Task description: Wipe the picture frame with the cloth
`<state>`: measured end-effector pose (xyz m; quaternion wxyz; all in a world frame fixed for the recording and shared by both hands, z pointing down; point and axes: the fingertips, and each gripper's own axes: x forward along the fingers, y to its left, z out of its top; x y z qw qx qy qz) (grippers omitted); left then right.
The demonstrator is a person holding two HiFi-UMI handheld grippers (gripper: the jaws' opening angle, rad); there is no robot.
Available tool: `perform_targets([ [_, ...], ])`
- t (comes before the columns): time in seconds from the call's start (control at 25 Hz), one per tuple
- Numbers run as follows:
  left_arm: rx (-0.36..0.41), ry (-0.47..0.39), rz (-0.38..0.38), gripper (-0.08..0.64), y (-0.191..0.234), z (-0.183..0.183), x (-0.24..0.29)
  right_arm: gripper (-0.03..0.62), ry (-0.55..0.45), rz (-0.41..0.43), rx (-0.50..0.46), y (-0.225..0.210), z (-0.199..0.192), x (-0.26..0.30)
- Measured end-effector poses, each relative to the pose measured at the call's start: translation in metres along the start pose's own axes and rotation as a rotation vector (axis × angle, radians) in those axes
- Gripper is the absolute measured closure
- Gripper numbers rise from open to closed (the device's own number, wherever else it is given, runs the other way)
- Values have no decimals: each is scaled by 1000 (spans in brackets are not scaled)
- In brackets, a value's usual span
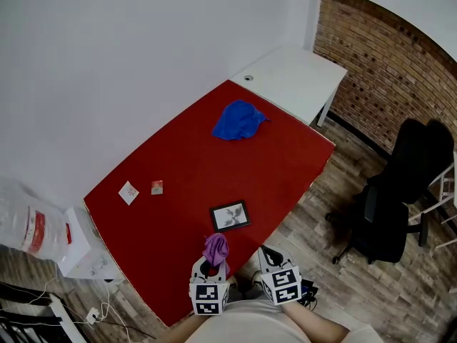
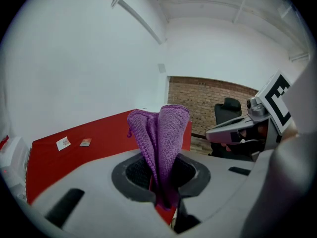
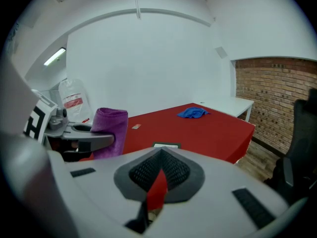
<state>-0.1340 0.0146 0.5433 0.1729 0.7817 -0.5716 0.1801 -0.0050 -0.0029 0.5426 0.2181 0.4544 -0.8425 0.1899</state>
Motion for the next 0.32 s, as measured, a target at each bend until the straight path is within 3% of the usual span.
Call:
perform_targets([
  [0.32, -25, 3, -7, 499, 0, -2, -5, 590, -4, 15, -1, 4, 0, -1],
])
